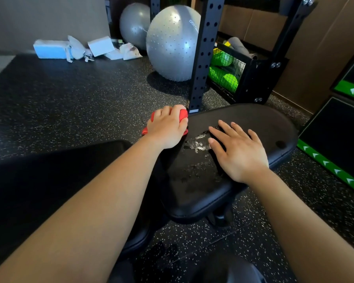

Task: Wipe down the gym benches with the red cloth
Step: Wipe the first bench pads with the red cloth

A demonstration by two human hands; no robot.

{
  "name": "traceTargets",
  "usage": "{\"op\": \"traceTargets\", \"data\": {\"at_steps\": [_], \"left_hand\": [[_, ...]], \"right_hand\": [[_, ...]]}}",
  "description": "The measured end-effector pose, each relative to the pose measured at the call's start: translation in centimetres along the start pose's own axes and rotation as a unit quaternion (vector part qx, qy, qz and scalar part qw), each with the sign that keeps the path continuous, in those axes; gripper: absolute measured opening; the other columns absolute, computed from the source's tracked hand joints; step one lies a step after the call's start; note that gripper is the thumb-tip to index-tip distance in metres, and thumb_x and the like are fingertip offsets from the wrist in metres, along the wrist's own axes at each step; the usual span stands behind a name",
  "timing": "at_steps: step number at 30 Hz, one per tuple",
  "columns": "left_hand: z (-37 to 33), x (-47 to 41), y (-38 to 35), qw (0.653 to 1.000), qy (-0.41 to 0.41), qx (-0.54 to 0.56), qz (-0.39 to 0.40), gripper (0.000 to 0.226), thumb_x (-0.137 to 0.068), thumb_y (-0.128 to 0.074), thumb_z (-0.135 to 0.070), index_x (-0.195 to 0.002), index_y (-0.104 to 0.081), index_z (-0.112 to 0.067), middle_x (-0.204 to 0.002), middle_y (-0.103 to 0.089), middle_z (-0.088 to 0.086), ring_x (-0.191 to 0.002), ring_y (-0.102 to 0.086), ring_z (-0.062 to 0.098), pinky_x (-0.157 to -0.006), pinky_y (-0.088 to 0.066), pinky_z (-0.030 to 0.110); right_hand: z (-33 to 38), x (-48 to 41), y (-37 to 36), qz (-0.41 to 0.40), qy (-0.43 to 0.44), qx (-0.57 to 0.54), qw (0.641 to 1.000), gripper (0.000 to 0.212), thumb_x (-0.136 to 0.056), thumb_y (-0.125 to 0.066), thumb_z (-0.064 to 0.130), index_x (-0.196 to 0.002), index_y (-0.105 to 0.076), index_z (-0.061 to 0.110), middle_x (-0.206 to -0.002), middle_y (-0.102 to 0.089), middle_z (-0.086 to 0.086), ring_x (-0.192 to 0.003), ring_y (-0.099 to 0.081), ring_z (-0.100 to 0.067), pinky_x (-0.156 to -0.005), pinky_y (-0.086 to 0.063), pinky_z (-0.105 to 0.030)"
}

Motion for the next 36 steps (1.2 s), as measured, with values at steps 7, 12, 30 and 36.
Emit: {"op": "traceTargets", "data": {"at_steps": [7,12,30,36], "left_hand": [[0.1,3.5,0.2,0.999,-0.032,0.012,-0.016,0.037,-0.099,-0.033,-0.037,-0.136,-0.032,-0.033,-0.141,-0.034,0.000,-0.130,-0.024,0.023,-0.106,-0.024,0.044],[1.0,7.0,0.0,0.997,-0.068,0.021,-0.020,0.037,-0.098,-0.035,-0.036,-0.135,-0.034,-0.032,-0.138,-0.035,-0.002,-0.129,-0.025,0.022,-0.107,-0.026,0.041],[0.3,2.2,0.0,0.999,-0.037,-0.003,-0.008,0.038,-0.099,-0.033,-0.040,-0.136,-0.032,-0.033,-0.141,-0.033,0.000,-0.132,-0.024,0.024,-0.105,-0.026,0.045],[0.6,5.8,0.1,0.998,-0.055,0.015,-0.019,0.042,-0.099,-0.034,-0.038,-0.141,-0.030,-0.032,-0.144,-0.032,-0.002,-0.133,-0.021,0.022,-0.110,-0.021,0.039]], "right_hand": [[0.2,0.6,0.3,0.016,0.000,-0.005,1.000,0.050,-0.100,-0.016,0.051,-0.148,-0.023,0.039,-0.159,-0.009,0.011,-0.147,-0.003,-0.014,-0.117,0.000,-0.041],[0.2,1.0,0.3,0.020,0.004,0.005,1.000,0.051,-0.100,-0.015,0.050,-0.149,-0.022,0.037,-0.160,-0.008,0.009,-0.147,-0.003,-0.015,-0.117,-0.001,-0.041],[0.1,0.4,-0.1,-0.018,-0.001,-0.015,1.000,0.049,-0.099,-0.016,0.051,-0.145,-0.029,0.042,-0.158,-0.016,0.013,-0.147,-0.008,-0.013,-0.117,-0.003,-0.040],[0.1,0.9,-0.1,-0.011,0.003,-0.015,1.000,0.050,-0.099,-0.015,0.051,-0.146,-0.029,0.039,-0.158,-0.014,0.011,-0.147,-0.007,-0.013,-0.117,-0.003,-0.039]]}}
Point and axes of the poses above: each hand's wrist, its own x-axis away from the middle knuckle, its own y-axis out of the back of the hand, z = x × y, the point moved 1 cm from there along -x, towards the middle knuckle
